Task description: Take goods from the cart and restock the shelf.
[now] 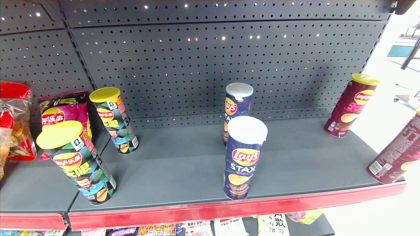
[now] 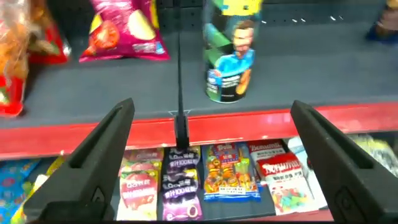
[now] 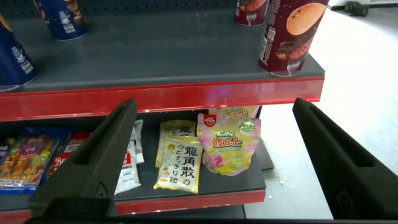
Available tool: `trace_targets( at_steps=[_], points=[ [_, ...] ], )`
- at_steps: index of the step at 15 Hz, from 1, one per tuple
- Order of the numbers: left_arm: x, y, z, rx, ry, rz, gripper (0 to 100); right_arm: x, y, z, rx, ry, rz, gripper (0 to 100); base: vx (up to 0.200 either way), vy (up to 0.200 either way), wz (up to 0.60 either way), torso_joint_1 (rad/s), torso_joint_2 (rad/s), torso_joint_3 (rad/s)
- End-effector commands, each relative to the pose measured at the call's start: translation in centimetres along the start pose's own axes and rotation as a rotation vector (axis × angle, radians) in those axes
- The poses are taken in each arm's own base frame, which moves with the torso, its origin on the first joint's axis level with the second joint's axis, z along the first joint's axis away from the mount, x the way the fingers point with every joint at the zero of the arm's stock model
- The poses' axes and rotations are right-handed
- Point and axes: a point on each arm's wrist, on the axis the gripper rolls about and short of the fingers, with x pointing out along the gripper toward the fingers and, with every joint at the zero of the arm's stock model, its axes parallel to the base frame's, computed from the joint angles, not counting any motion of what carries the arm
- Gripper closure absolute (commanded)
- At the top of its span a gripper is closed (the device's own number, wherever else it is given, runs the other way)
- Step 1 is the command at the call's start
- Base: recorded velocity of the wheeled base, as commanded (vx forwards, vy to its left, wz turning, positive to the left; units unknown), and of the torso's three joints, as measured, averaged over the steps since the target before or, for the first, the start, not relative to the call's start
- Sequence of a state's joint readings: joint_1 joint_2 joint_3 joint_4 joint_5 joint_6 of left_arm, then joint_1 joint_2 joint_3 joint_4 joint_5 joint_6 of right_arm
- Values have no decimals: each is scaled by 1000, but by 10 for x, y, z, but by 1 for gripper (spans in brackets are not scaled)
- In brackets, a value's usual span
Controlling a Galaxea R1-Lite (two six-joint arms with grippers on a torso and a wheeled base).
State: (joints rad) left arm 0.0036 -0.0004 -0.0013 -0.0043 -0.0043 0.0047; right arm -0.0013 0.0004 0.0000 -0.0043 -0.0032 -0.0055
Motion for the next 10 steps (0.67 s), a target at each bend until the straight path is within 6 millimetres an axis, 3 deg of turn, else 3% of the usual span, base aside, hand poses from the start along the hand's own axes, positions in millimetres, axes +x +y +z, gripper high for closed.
trace_targets(
  at_steps=[1, 10],
  points=[
    [0, 0, 0, -3, 0, 2, 0, 0, 0, 0, -1, -1, 1, 0, 0, 0, 0, 0, 0, 0],
    [0, 0, 0, -3, 0, 2, 0, 0, 0, 0, -4, -1, 3, 0, 0, 0, 0, 0, 0, 0]
  ],
)
